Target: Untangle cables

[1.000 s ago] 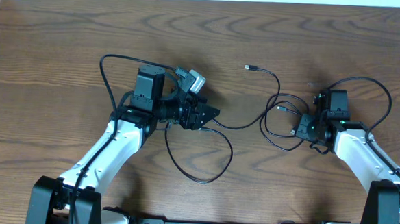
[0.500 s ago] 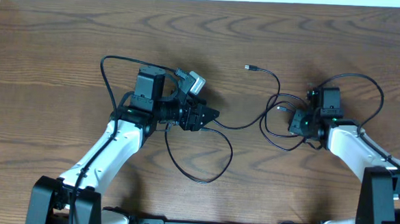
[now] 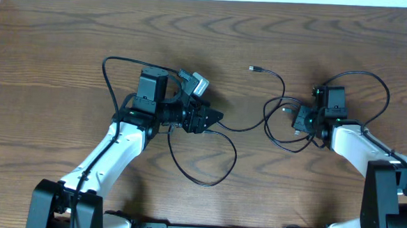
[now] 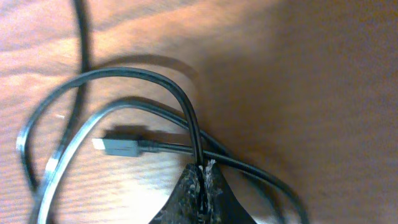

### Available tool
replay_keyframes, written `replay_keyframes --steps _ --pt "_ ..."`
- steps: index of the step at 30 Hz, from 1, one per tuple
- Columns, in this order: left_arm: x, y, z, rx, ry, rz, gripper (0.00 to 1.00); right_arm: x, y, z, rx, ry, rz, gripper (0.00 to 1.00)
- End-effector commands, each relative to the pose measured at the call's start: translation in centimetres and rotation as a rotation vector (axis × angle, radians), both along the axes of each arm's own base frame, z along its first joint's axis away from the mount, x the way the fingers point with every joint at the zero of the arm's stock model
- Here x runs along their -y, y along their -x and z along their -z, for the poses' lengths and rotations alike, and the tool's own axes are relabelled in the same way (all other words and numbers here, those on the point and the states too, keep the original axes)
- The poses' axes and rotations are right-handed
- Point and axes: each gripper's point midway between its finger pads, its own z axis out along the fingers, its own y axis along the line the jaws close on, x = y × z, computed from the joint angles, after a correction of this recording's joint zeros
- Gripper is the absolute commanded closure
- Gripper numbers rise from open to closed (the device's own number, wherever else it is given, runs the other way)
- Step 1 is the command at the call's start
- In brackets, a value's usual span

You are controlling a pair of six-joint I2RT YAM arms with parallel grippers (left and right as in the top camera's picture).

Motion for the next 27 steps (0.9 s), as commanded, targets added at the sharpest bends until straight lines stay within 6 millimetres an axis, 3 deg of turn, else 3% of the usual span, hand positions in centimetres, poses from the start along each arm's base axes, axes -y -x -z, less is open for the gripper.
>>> replay_keyframes --steps 1,5,10,20,27 --pt "0.2 0.3 -0.7 0.011 0.016 0.017 0.34 -2.8 -0.7 -0.5 0.042 -0.118 -0.085 0.99" --pt "0.2 0.3 -0.7 0.011 0.016 0.017 0.34 -5.2 -3.5 -3.6 0.147 -0.187 -0.135 0.99" --pt "0.2 0.3 -0.7 0.01 0.016 0.017 0.34 -6.8 -7.1 -8.8 0.23 -0.186 -0.179 0.99" --pt "0.2 0.5 -0.5 -0.004 0.012 0.016 0.34 -6.7 -10.9 -19.5 0.32 -0.11 -0.227 0.99" --pt "0.2 0.5 -0.5 -0.007 0.012 0.017 0.34 -6.0 -12.8 -29.4 0.48 -0.047 -0.226 0.99"
